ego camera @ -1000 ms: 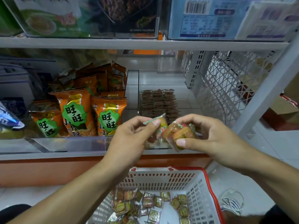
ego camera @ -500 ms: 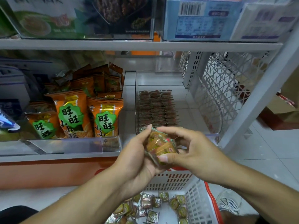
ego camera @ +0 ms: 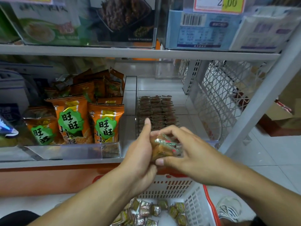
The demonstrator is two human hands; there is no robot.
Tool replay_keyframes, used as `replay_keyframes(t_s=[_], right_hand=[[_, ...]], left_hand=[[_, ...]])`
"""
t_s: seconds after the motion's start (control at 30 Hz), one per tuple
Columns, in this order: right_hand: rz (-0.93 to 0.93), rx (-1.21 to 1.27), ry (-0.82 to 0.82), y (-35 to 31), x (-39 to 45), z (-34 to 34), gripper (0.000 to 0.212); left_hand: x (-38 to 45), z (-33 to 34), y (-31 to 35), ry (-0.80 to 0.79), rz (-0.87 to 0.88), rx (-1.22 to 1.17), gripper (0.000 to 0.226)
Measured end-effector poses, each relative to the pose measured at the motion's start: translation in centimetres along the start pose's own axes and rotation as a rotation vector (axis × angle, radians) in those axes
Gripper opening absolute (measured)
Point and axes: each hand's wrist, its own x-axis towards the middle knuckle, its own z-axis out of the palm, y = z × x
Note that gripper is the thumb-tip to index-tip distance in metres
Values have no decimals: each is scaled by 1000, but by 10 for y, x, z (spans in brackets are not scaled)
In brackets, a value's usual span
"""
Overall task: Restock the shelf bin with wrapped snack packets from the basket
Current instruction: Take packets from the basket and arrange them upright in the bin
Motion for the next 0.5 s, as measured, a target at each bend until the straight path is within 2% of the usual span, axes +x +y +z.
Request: replay_keyframes(t_s=[0.03, 0.1, 0.17, 0.2, 0.27, 0.33, 0.4, 0.5], right_hand=[[9, 42, 30, 1, 6, -9, 52], [45, 68, 148, 11, 22, -31, 50], [136, -104, 251, 29, 46, -50, 53], [187, -224, 267, 40, 61, -55, 54], [295, -381, 232, 63, 92, -56, 50], [383, -434, 159, 87, 121, -51, 44], [425, -510, 143, 109, 147, -47, 38], [487, -471, 223, 133, 177, -46, 32]], left_hand=[[2, 1, 2, -17, 62, 62, 63], [6, 0, 2, 26, 287, 300, 44], [9, -5, 1, 98, 642, 674, 18], [11, -8, 1, 98, 800, 887, 12], [23, -14, -4, 41, 963, 1356, 30], [35, -17, -11, 65, 956, 1675, 62], [41, -19, -13, 129, 899, 1762, 82], [47, -20, -11, 198, 946, 1791, 87]])
